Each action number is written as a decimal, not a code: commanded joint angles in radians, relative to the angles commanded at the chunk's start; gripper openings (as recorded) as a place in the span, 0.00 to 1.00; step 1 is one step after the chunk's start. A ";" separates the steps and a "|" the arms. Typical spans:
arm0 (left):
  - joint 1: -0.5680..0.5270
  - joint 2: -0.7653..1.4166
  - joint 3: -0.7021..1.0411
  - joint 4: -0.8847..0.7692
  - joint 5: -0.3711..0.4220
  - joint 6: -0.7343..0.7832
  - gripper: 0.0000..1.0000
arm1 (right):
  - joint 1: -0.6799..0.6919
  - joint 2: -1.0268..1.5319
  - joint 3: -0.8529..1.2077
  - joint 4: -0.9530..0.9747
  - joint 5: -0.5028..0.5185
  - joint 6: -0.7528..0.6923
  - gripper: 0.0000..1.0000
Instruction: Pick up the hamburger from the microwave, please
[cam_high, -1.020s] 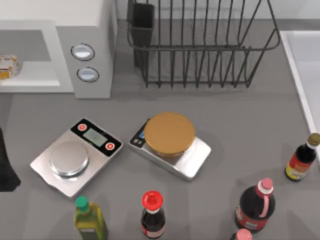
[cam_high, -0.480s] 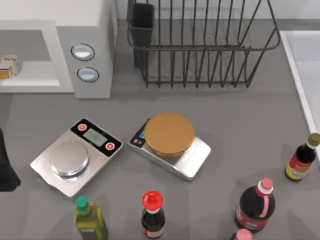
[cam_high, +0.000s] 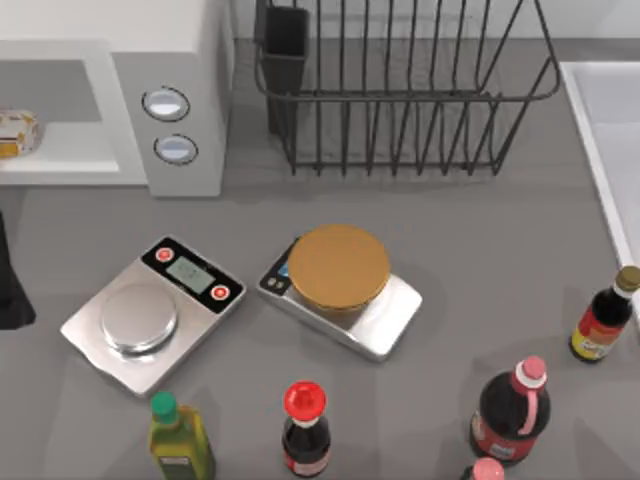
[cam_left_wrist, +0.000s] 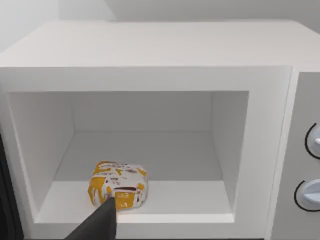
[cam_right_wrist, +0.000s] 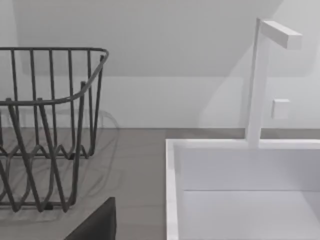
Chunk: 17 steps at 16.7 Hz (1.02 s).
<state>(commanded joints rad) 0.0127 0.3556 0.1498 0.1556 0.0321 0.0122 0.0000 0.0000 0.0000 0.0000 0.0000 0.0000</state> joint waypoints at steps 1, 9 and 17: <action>0.004 0.082 0.034 0.036 0.007 0.003 1.00 | 0.000 0.000 0.000 0.000 0.000 0.000 1.00; 0.049 0.883 0.362 0.402 0.079 0.029 1.00 | 0.000 0.000 0.000 0.000 0.000 0.000 1.00; 0.112 1.681 0.672 0.776 0.151 0.058 1.00 | 0.000 0.000 0.000 0.000 0.000 0.000 1.00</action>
<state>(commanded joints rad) 0.1249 2.0361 0.8219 0.9319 0.1830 0.0706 0.0000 0.0000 0.0000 0.0000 0.0000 0.0000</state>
